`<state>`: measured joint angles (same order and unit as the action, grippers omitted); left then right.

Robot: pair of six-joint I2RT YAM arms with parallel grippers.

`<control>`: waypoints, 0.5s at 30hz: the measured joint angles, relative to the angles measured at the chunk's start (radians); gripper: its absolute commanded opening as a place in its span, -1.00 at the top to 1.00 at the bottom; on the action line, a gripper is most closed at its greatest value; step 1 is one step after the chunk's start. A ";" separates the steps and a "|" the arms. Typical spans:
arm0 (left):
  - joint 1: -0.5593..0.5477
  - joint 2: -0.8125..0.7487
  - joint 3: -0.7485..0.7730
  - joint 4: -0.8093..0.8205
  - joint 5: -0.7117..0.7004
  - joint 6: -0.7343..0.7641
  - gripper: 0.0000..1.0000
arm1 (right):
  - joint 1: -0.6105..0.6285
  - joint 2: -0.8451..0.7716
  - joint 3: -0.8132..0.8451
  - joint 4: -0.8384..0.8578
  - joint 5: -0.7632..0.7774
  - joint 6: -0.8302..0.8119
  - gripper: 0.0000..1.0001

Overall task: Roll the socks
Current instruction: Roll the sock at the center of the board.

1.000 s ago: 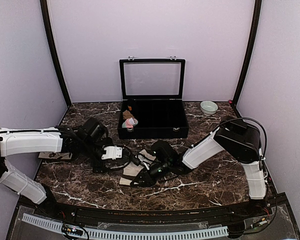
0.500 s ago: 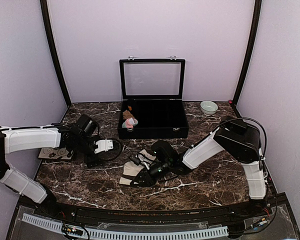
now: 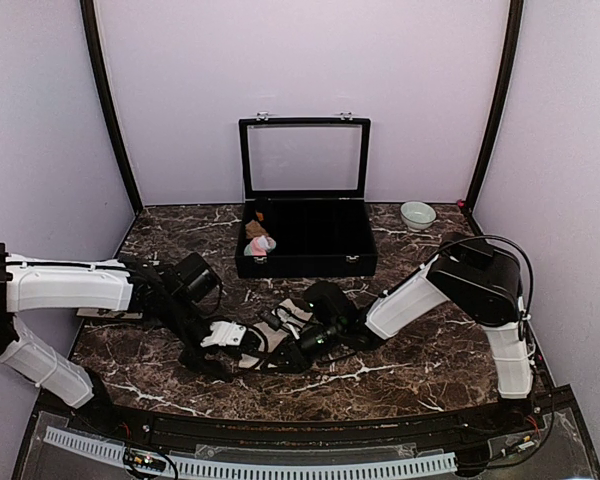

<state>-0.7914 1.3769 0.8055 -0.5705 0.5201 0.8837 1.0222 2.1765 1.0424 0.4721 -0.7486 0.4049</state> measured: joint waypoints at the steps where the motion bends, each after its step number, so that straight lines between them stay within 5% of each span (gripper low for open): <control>1: -0.011 0.011 0.000 0.002 0.005 0.000 -0.05 | 0.000 0.000 -0.001 0.001 0.000 0.000 0.94; 15: -0.073 0.088 -0.050 0.208 -0.120 0.000 0.01 | 0.000 -0.002 -0.011 0.023 0.000 -0.001 0.94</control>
<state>-0.8646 1.4651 0.7559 -0.3630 0.4004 0.8833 1.0218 2.1750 1.0309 0.4950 -0.7486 0.4038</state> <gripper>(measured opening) 0.496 0.035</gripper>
